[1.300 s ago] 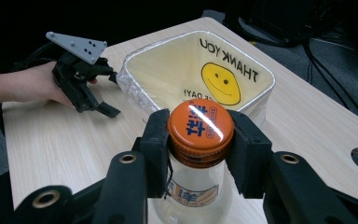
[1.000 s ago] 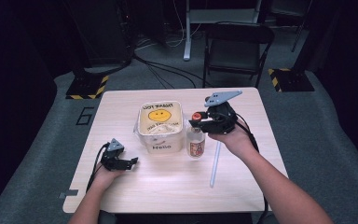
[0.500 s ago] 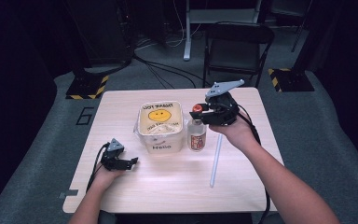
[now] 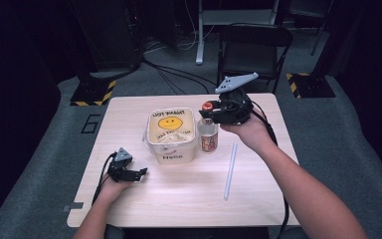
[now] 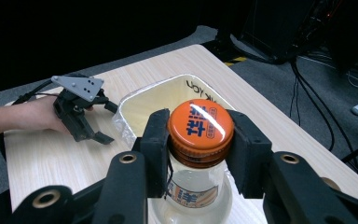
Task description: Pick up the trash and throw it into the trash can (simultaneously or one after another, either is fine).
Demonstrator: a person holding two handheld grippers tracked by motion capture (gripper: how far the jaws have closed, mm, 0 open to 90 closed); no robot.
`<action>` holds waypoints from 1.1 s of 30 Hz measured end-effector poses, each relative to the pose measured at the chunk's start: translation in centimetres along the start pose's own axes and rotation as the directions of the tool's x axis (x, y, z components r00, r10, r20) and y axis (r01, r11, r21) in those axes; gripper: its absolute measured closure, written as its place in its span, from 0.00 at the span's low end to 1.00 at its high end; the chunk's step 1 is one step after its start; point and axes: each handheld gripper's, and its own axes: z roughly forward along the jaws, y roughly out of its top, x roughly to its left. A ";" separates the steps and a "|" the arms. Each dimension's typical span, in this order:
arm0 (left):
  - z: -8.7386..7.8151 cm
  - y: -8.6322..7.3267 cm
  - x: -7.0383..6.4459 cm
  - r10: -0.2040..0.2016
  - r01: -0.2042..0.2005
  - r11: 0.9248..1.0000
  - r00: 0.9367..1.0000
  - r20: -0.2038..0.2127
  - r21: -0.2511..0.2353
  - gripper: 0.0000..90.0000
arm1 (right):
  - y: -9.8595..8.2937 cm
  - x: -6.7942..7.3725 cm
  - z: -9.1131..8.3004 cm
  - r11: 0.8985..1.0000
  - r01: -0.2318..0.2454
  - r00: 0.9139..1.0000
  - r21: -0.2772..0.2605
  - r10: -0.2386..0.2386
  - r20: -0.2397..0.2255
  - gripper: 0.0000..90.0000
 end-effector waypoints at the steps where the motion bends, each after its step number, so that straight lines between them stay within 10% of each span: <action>1: 0.0 0.0 0.0 -0.004 0.004 1.000 1.000 0.002 0.000 0.16 | 0.1 0.0 0.0 1.000 0.005 1.000 -0.002 -0.005 -0.002 0.69; 33: 0.0 0.0 0.0 0.000 0.000 1.000 1.000 0.003 0.004 0.16 | 4.1 0.0 -0.6 0.999 0.035 0.999 -0.036 -0.035 0.004 0.69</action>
